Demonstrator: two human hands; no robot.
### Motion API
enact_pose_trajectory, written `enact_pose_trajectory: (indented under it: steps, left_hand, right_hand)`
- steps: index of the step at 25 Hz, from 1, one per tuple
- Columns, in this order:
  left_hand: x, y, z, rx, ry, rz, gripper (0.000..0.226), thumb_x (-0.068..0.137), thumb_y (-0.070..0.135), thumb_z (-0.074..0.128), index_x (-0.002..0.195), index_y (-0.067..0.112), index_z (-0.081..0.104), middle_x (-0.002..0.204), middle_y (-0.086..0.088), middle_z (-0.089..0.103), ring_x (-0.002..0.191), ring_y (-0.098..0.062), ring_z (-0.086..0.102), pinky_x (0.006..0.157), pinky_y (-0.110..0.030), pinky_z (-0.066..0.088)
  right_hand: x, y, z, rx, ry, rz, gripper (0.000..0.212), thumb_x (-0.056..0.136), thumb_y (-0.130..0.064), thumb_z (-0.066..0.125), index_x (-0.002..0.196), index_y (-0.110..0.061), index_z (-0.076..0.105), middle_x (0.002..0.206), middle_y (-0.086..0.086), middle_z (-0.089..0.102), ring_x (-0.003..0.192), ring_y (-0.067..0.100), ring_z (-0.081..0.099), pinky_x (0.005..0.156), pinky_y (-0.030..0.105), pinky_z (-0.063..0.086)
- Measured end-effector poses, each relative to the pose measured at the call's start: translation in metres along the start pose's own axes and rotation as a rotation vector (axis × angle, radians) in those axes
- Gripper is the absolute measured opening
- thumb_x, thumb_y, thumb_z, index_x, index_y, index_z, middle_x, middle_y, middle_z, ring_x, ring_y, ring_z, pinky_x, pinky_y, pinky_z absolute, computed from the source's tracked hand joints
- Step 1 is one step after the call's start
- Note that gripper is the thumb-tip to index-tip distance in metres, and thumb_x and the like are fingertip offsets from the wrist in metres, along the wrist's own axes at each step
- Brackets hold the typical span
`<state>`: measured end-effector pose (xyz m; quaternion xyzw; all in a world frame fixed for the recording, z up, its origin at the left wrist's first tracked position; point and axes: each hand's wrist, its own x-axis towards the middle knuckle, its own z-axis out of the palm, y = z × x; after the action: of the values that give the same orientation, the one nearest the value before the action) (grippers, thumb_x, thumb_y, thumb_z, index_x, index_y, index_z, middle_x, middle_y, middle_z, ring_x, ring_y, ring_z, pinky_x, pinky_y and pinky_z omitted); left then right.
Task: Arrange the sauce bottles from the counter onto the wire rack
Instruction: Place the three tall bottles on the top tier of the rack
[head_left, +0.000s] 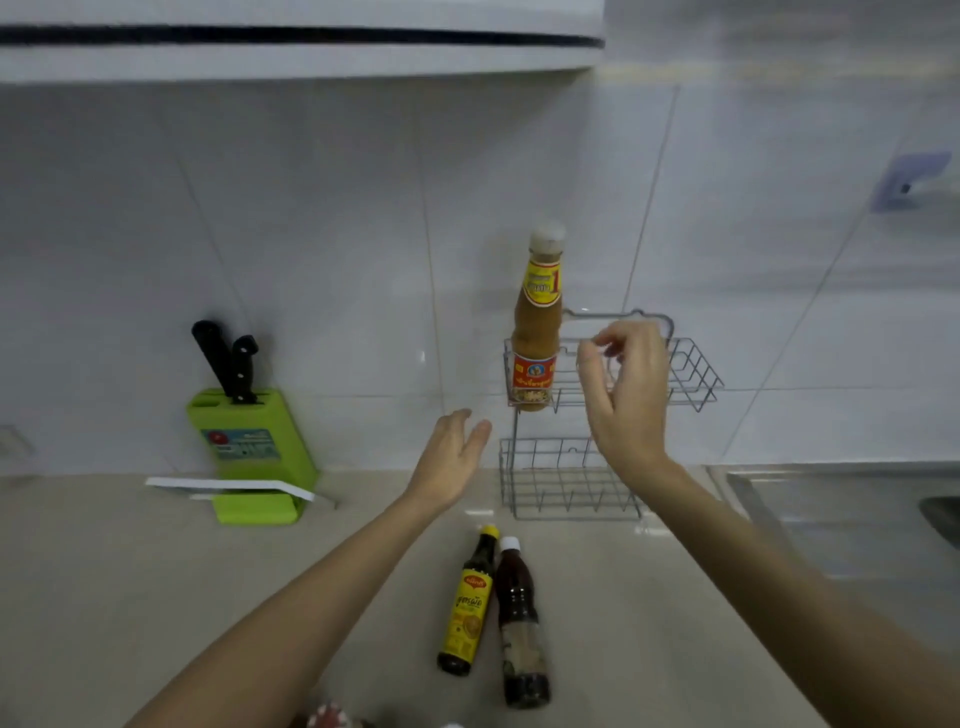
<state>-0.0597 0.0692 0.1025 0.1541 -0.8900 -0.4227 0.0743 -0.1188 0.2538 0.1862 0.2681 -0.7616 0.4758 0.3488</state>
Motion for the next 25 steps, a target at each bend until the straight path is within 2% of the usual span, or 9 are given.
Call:
enact_pose_trajectory:
  steps: [2,4,7,11,16,19,21,23,25]
  left_hand:
    - [-0.003,-0.028,0.002,0.153,-0.088,-0.043,0.048,0.100,0.042,0.036,0.111,0.001,0.059,0.113,-0.017,0.064,0.110,-0.033,0.060,0.090,-0.037,0.044]
    - [-0.006,-0.045,0.013,0.294,-0.296,-0.107,0.048,0.099,0.042,0.037,0.098,0.000,0.062,0.099,-0.017,0.067,0.096,-0.032,0.064,0.083,-0.039,0.047]
    - [-0.011,-0.060,0.038,0.508,-0.522,-0.131,0.035,0.094,0.033,0.045,0.079,0.005,0.059,0.084,-0.017,0.062,0.087,-0.032,0.061,0.068,-0.036,0.043]
    - [-0.008,-0.079,0.071,0.560,-0.553,-0.186,0.035,0.091,0.032,0.049,0.102,0.002,0.063,0.108,-0.020,0.067,0.101,-0.036,0.063,0.080,-0.039,0.049]
    - [-0.003,-0.099,0.089,0.425,-0.495,-0.231,0.029,0.085,0.029,0.059,0.104,0.008,0.064,0.110,-0.018,0.069,0.101,-0.034,0.063,0.080,-0.037,0.049]
    - [-0.001,-0.101,0.087,0.320,-0.482,-0.282,0.019,0.080,0.029,0.063,0.083,0.010,0.064,0.096,-0.016,0.071,0.093,-0.033,0.066,0.068,-0.032,0.044]
    - [-0.002,-0.100,0.080,0.230,-0.416,-0.315,0.021,0.077,0.031,0.065,0.069,0.015,0.055,0.077,-0.008,0.066,0.087,-0.031,0.067,0.061,-0.029,0.041]
    - [-0.004,-0.093,0.069,0.175,-0.334,-0.310,0.028,0.074,0.034,0.067,0.082,0.014,0.048,0.075,-0.003,0.060,0.083,-0.030,0.064,0.058,-0.031,0.041]
    - [-0.007,-0.083,0.056,0.152,-0.317,-0.251,0.038,0.075,0.027,0.067,0.099,0.012,0.042,0.085,-0.010,0.063,0.085,-0.032,0.064,0.066,-0.038,0.049]
  right_hand:
    - [-0.057,0.014,0.000,0.035,-0.247,0.072,0.009,0.092,-0.031,0.051,0.087,-0.024,0.049,0.078,-0.011,0.052,0.072,0.006,0.050,0.063,0.024,0.044]
    - [-0.109,0.029,0.009,0.019,-0.543,0.232,0.011,0.091,-0.031,0.055,0.084,-0.024,0.050,0.071,-0.010,0.056,0.064,0.009,0.055,0.054,0.027,0.046]
    - [-0.154,0.055,0.031,-0.194,-0.863,0.483,0.013,0.088,-0.029,0.059,0.088,-0.017,0.054,0.088,0.001,0.065,0.081,0.020,0.060,0.068,0.032,0.047]
    - [-0.178,0.075,0.057,-0.292,-1.130,0.719,0.034,0.087,-0.037,0.058,0.104,-0.007,0.051,0.110,0.013,0.059,0.100,0.031,0.057,0.074,0.033,0.042]
    - [-0.195,0.078,0.084,-0.210,-1.155,0.830,0.045,0.084,-0.032,0.064,0.111,-0.005,0.042,0.111,0.018,0.059,0.100,0.035,0.059,0.066,0.030,0.038]
    - [-0.201,0.081,0.088,-0.171,-1.133,0.876,0.047,0.083,-0.027,0.064,0.115,-0.001,0.041,0.111,0.019,0.059,0.099,0.034,0.060,0.066,0.030,0.040]
    - [-0.202,0.084,0.084,-0.125,-1.126,0.983,0.046,0.082,-0.029,0.063,0.115,-0.003,0.046,0.110,0.016,0.059,0.099,0.032,0.060,0.067,0.030,0.042]
    - [-0.201,0.089,0.077,-0.041,-1.065,1.140,0.039,0.083,-0.030,0.058,0.112,-0.005,0.051,0.105,0.014,0.060,0.093,0.028,0.060,0.062,0.028,0.043]
    - [-0.199,0.089,0.069,0.066,-0.965,1.287,0.027,0.088,-0.029,0.047,0.106,-0.008,0.051,0.096,0.010,0.055,0.082,0.024,0.054,0.059,0.026,0.038]
